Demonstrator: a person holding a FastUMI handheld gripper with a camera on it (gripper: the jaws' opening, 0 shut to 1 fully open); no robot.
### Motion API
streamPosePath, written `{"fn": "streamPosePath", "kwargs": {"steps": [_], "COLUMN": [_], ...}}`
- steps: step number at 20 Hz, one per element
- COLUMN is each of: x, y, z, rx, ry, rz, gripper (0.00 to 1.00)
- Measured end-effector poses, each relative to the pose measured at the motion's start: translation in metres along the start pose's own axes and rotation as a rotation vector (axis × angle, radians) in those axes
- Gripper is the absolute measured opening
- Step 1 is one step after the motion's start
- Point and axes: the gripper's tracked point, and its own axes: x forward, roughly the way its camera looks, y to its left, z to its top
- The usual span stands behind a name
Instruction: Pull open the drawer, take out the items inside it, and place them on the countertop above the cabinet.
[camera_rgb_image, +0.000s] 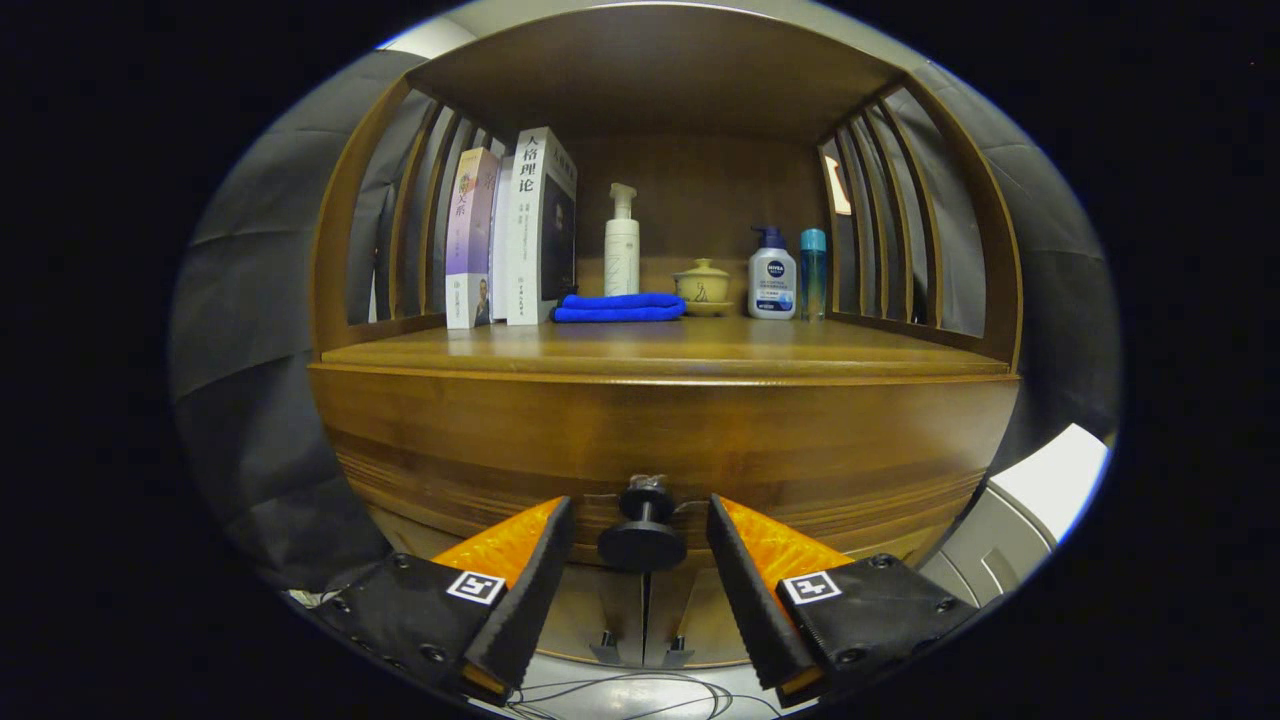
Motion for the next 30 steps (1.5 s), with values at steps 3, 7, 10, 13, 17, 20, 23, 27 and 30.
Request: {"fn": "streamPosePath", "kwargs": {"steps": [3,7,10,13,17,20,23,27,30], "x": [0.009,0.006,0.006,0.003,-0.007,-0.019,-0.031,-0.045,-0.055], "y": [-0.003,-0.004,-0.006,-0.005,-0.006,-0.007,-0.007,-0.006,-0.005], "z": [-0.007,-0.009,-0.01,-0.009,-0.013,-0.015,-0.018,-0.021,-0.024], "rx": [-0.01,0.005,-0.003,0.024,0.017,0.013,0.008,0.001,-0.004], "ry": [0.005,-0.003,0.016,0.016,0.014,0.007,0.002,0.003,0.005], "rz": [-0.022,-0.023,-0.026,-0.031,-0.027,-0.024,-0.013,-0.006,-0.003], "gripper": [0.74,0.48,0.32,0.22,0.23,0.22,0.22,0.22,0.23]}}
